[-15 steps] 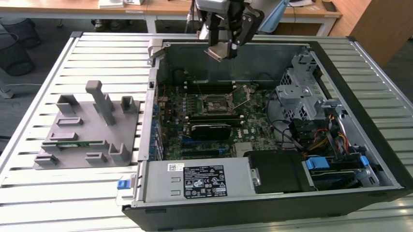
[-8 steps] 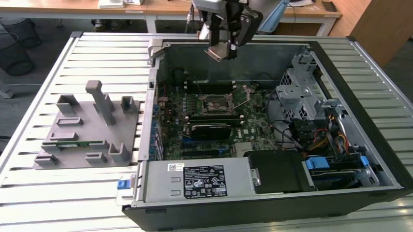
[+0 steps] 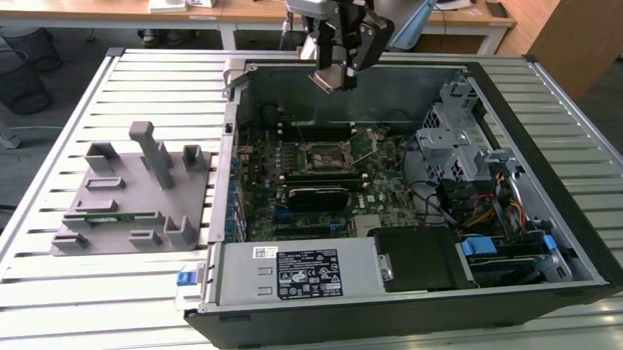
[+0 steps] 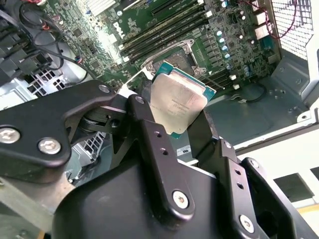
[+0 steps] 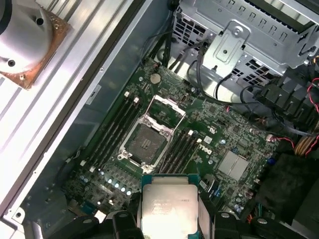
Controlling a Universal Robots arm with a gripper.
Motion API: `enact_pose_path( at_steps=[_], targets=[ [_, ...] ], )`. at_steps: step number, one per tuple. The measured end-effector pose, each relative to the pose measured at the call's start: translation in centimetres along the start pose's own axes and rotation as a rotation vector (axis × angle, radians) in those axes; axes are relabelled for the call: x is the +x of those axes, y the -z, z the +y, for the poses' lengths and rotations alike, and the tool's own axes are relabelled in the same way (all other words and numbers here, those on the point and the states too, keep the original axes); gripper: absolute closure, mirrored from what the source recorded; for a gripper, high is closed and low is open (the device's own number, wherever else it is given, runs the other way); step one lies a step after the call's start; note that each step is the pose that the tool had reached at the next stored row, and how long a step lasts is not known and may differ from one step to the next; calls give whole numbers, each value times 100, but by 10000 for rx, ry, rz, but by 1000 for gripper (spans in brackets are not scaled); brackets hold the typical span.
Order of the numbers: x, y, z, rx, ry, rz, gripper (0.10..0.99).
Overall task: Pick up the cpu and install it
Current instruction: 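Place the cpu into insertion slot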
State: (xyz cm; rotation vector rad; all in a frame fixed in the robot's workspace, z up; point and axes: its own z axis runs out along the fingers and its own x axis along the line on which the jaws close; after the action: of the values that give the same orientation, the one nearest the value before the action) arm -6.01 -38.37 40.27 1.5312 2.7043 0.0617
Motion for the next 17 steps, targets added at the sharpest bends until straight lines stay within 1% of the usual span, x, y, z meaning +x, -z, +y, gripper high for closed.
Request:
enact_pose_path(
  at_steps=[12,17],
  targets=[
    [4,-8,2,9,-946,-49,549],
    [7,-12,4,15,-1654,-84,549]
  ],
)
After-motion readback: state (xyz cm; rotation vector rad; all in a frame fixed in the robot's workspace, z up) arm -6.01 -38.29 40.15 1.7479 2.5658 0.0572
